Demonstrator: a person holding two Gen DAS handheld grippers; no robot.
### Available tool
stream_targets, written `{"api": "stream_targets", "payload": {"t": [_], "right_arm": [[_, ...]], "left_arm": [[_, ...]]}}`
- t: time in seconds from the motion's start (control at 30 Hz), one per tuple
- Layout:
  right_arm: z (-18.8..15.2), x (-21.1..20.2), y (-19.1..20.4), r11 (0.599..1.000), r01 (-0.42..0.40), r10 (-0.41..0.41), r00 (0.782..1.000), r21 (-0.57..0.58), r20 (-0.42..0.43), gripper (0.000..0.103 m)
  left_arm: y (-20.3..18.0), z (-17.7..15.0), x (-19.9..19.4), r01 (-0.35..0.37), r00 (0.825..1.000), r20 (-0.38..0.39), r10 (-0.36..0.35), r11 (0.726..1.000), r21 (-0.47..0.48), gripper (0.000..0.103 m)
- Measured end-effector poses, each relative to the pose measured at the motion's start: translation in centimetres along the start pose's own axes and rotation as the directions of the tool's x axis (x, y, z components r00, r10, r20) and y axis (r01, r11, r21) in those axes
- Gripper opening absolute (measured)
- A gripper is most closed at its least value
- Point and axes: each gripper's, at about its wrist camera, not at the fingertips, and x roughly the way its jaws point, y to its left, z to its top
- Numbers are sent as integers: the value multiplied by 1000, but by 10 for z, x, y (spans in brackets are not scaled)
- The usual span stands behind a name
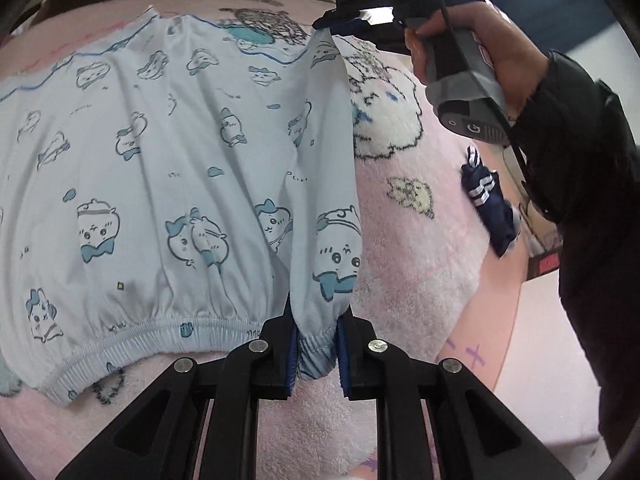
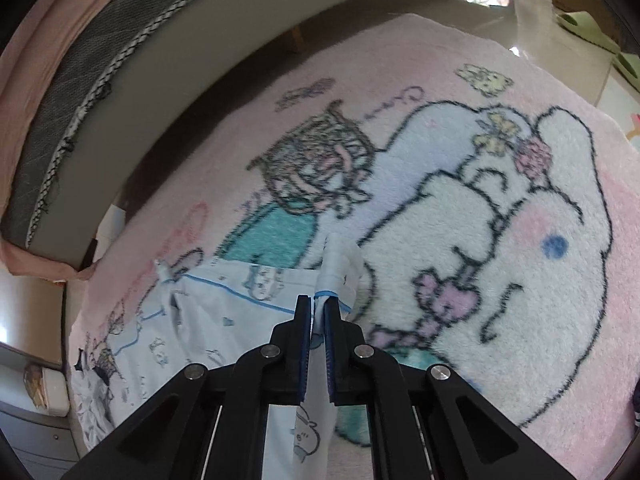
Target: Fold clothes
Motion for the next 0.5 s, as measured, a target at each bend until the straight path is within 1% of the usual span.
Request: {"api": "stream_targets", "payload": {"t": [0.03,0.13,0.23,0.33,0.4,0.5], "right_arm": [[0,2,4,1000,-6,6,1000,-4,-10,4],[-2,5,9,1000,3,-3,1000,-10,-25,4],[-4,5,10,1000,-3,3,1000,-18,-30,4],[-3,6,11,999,28,-29,999,-28,-37,4],[-2,5,13,1000,24,-24,999,-19,-37,4],[-1,3,23,999,28,-29,999,-26,-37,4]], "left_arm": [[2,0,0,2,1000,-1,-2,1000,-11,14],[15,-1,2,40,999,-13,-41,996,-74,14],[28,-3,-7,85,996,9,-84,987,-134,14],[37,-3,-17,147,989,43,-141,972,-186,14],[43,-2,-24,185,982,67,-174,960,-212,14],[53,-3,-30,214,976,91,-196,941,-262,14]]}}
